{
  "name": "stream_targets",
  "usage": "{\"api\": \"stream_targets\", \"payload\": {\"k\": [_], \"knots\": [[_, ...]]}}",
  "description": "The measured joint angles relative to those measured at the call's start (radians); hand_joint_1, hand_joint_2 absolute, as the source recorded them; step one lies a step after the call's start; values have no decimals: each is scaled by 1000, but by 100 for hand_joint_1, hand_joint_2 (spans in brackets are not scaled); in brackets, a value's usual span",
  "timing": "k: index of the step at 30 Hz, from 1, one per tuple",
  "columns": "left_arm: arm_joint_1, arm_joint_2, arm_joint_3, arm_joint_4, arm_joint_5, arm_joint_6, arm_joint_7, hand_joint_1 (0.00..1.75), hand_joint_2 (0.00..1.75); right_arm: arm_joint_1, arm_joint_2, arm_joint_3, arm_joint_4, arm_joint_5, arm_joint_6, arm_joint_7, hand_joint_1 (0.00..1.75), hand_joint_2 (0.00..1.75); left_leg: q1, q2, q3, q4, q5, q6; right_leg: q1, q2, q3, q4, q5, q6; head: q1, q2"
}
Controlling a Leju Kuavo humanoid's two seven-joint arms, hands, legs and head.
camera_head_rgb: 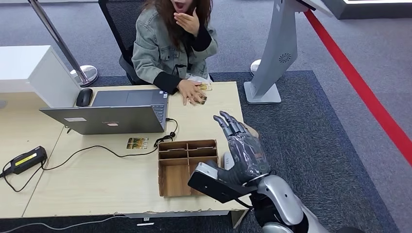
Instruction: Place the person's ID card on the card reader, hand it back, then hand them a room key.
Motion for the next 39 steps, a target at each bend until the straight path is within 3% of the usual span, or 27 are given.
{"api": "stream_targets", "payload": {"k": [16, 29, 39], "knots": [[-3, -2, 0, -2, -33, 7, 0, 0, 0, -114, 76, 57, 173, 113, 47, -28, 8, 175, 0, -1, 0, 0, 0, 0, 0, 0, 0, 0, 0, 0, 0, 0], [-5, -4, 0, -3, -38, 8, 0, 0, 0, -191, 138, 98, 292, 120, 64, -28, 20, 175, 0, -1, 0, 0, 0, 0, 0, 0, 0, 0, 0, 0, 0, 0], [-8, -8, 0, -3, -38, 8, 0, 0, 0, -204, 155, 125, 367, 109, 72, -28, 34, 175, 0, -1, 0, 0, 0, 0, 0, 0, 0, 0, 0, 0, 0, 0]]}}
